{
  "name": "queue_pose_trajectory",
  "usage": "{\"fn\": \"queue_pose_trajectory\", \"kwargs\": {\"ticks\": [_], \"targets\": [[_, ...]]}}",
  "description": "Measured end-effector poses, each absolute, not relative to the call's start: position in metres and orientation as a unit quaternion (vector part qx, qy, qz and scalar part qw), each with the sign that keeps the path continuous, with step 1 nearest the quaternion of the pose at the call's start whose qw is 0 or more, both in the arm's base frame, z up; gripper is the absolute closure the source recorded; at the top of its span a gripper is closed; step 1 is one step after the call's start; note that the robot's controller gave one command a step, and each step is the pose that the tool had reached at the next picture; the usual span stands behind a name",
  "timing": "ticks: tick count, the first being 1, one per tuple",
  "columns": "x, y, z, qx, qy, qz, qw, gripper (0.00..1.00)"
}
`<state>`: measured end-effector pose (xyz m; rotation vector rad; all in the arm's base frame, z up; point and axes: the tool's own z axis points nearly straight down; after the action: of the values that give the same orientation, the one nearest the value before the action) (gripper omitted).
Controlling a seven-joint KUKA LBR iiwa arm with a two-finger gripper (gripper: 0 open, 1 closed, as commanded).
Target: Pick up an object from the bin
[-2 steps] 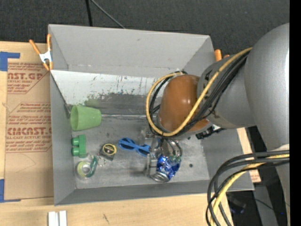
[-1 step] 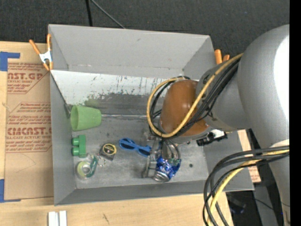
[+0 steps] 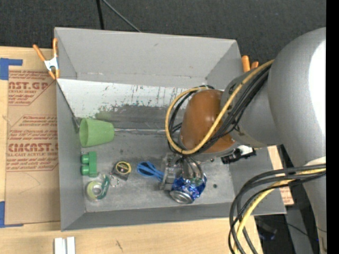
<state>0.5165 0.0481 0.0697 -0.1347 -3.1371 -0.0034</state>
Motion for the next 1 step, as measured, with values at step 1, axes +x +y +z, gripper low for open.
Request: {"fn": "queue_pose_trajectory", "kwargs": {"ticks": [1], "targets": [[0.4969,0.0706,0.0695,0.135,-0.991,0.000,0.000,1.00]]}}
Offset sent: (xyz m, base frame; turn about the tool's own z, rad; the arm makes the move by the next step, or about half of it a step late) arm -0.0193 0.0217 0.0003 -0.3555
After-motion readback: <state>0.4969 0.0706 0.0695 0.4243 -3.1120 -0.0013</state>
